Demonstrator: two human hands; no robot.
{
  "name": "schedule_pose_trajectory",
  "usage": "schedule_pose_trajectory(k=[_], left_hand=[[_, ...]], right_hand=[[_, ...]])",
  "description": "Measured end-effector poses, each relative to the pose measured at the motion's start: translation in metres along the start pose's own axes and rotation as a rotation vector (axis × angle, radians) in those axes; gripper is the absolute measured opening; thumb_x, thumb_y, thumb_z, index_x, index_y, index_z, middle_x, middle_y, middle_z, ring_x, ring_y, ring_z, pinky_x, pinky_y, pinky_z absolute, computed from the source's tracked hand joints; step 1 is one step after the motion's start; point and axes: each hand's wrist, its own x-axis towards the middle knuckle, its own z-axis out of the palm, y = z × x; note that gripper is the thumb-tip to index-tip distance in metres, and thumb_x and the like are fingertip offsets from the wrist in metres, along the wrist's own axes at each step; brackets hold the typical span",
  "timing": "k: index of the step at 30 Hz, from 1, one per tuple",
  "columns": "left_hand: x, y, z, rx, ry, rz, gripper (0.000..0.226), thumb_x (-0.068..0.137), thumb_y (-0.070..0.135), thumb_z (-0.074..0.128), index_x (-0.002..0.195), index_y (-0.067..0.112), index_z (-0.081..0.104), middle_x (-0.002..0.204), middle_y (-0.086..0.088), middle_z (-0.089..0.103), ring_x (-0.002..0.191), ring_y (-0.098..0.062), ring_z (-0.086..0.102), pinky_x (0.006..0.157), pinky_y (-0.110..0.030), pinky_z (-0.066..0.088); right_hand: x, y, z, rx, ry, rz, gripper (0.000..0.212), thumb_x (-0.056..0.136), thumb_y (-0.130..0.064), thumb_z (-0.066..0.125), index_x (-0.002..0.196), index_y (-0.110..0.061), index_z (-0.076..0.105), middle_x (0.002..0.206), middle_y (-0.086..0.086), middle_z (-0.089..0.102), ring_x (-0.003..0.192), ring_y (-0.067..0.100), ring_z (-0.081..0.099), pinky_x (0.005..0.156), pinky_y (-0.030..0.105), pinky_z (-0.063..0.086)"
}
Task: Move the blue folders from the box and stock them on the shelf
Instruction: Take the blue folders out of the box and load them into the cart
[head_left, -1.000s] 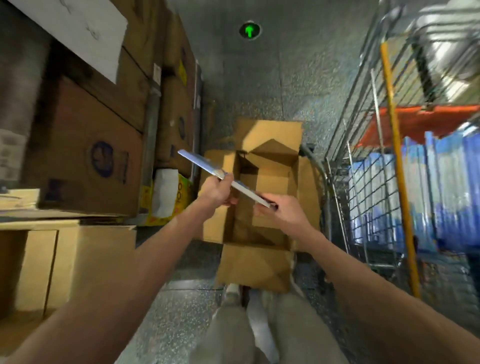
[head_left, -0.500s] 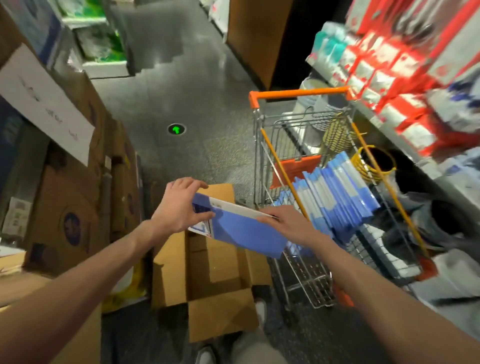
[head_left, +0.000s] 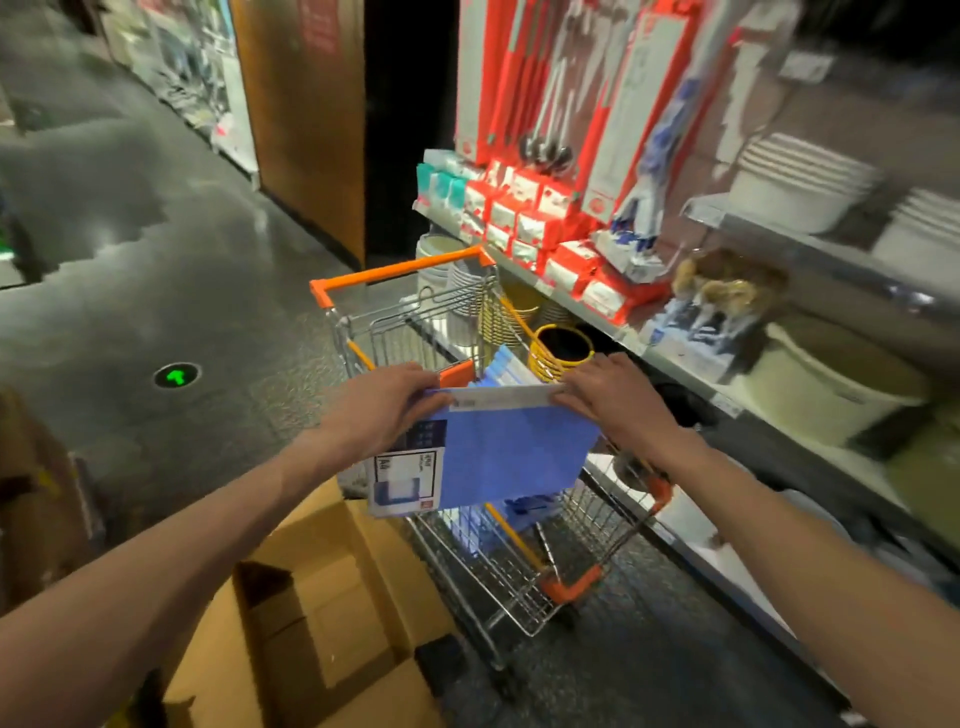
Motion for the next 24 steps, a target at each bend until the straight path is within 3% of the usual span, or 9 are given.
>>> schedule_pose_trajectory(k=[3,5,9,12,16,18,20,22,24], left_hand=[[0.041,0.04,0.018,-0.007,0.084,0.065,0.036,0.102,0.048,0.048,0.094,0.021,0.07,0.083,0.001,0.06,0.075,-0.023,0.061,0.059,-0.039,0.048],[0.069,0.063,0.04,-0.022,0.068,0.047,0.036,0.102,0.044,0.051,0.09,0.017,0.071,0.079,-0.001,0.059,0.074,-0.025,0.06,0.057,-0.036,0.042],[0.099,0.087,0.09,-0.083,0.036,-0.062,0.04,0.103,0.039,0.053,0.076,0.013,0.066,0.071,-0.003,0.058,0.065,-0.022,0.055,0.058,-0.039,0.047],[0.122,0.107,0.128,-0.148,0.007,-0.143,0.045,0.103,0.033,0.054,0.065,0.01,0.057,0.06,-0.004,0.05,0.053,-0.019,0.045,0.052,-0.033,0.033],[0.151,0.107,0.175,-0.189,-0.034,-0.248,0.048,0.104,0.036,0.053,0.068,0.007,0.061,0.06,-0.011,0.051,0.058,-0.026,0.05,0.052,-0.035,0.027],[0.158,0.106,0.193,-0.197,-0.038,-0.281,0.043,0.104,0.037,0.053,0.068,0.014,0.061,0.059,-0.002,0.045,0.055,-0.02,0.045,0.053,-0.034,0.025],[0.17,0.107,0.216,-0.229,-0.035,-0.305,0.034,0.104,0.037,0.053,0.085,0.018,0.074,0.062,0.004,0.045,0.057,-0.013,0.043,0.054,-0.031,0.025],[0.177,0.103,0.235,-0.231,-0.044,-0.337,0.03,0.102,0.036,0.055,0.098,0.017,0.078,0.068,0.005,0.049,0.062,-0.013,0.047,0.056,-0.03,0.027],[0.175,0.095,0.249,-0.24,-0.067,-0.359,0.028,0.101,0.036,0.057,0.1,0.018,0.079,0.073,0.003,0.056,0.067,-0.013,0.052,0.059,-0.03,0.034]], right_hand=[[-0.015,0.039,-0.004,-0.022,-0.004,0.201,0.038,0.098,-0.044,0.052,0.108,-0.012,0.07,0.118,0.009,0.068,0.113,0.031,0.059,0.095,0.042,0.037],[-0.027,0.062,-0.004,0.024,-0.051,0.364,0.04,0.099,-0.031,0.056,0.135,-0.014,0.058,0.145,0.009,0.052,0.135,0.029,0.043,0.109,0.042,0.029],[-0.045,0.093,0.014,0.155,-0.075,0.458,0.052,0.099,-0.025,0.054,0.147,-0.009,0.043,0.15,0.012,0.046,0.14,0.029,0.037,0.113,0.043,0.029],[-0.058,0.131,0.048,0.241,-0.122,0.487,0.059,0.1,-0.027,0.053,0.152,-0.007,0.034,0.15,0.013,0.044,0.142,0.028,0.032,0.113,0.041,0.031],[-0.05,0.177,0.095,0.311,-0.206,0.354,0.06,0.101,-0.026,0.053,0.154,-0.011,0.03,0.154,0.011,0.039,0.144,0.028,0.028,0.114,0.038,0.026],[-0.04,0.192,0.121,0.249,-0.291,0.256,0.065,0.102,-0.027,0.052,0.157,-0.013,0.021,0.16,0.009,0.029,0.148,0.028,0.022,0.116,0.04,0.021],[-0.026,0.208,0.149,0.175,-0.374,0.165,0.069,0.103,-0.028,0.048,0.159,-0.016,0.009,0.165,0.007,0.018,0.152,0.029,0.013,0.117,0.044,0.018],[-0.01,0.219,0.18,0.157,-0.444,0.072,0.062,0.103,-0.025,0.048,0.158,-0.015,0.019,0.162,0.007,0.027,0.15,0.029,0.02,0.116,0.044,0.02],[0.002,0.224,0.204,0.115,-0.475,-0.044,0.041,0.103,-0.023,0.046,0.144,-0.018,0.044,0.144,0.007,0.052,0.136,0.027,0.044,0.109,0.04,0.027]])
